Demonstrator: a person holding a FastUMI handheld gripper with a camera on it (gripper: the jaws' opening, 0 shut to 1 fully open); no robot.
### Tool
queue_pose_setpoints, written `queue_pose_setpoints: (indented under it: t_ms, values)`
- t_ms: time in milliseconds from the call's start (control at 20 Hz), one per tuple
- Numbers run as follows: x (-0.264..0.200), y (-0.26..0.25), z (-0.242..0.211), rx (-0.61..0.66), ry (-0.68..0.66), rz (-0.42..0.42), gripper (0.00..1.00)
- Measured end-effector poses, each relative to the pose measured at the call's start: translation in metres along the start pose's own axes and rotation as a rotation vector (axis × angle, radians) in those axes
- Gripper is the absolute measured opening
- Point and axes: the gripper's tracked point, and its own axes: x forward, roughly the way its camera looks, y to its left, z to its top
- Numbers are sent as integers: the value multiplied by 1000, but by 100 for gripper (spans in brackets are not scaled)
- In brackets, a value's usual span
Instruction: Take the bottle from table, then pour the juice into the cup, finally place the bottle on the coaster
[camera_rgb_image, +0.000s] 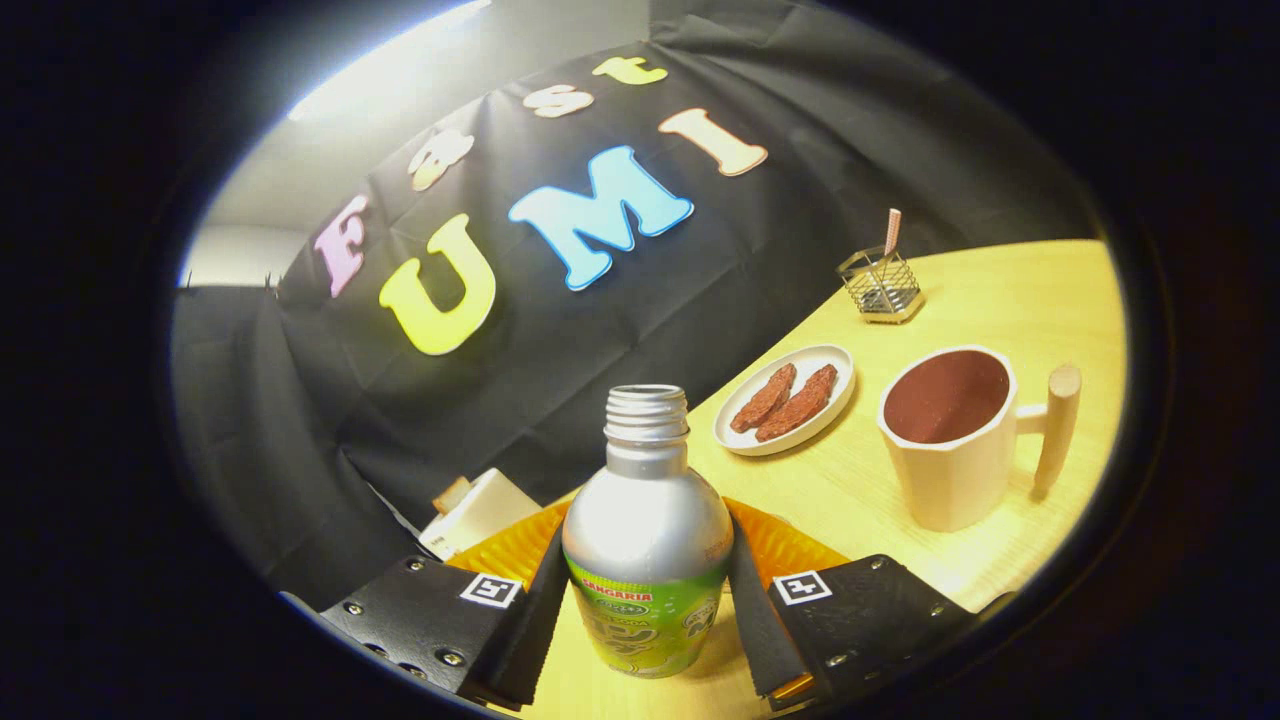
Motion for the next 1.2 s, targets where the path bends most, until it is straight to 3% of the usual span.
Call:
queue_pose_setpoints:
  t_ms: [500, 1200]
  values:
    - [-3, -10, 27, 450, -54, 91, 76]
    - [-9, -17, 30, 754, -98, 132, 76]
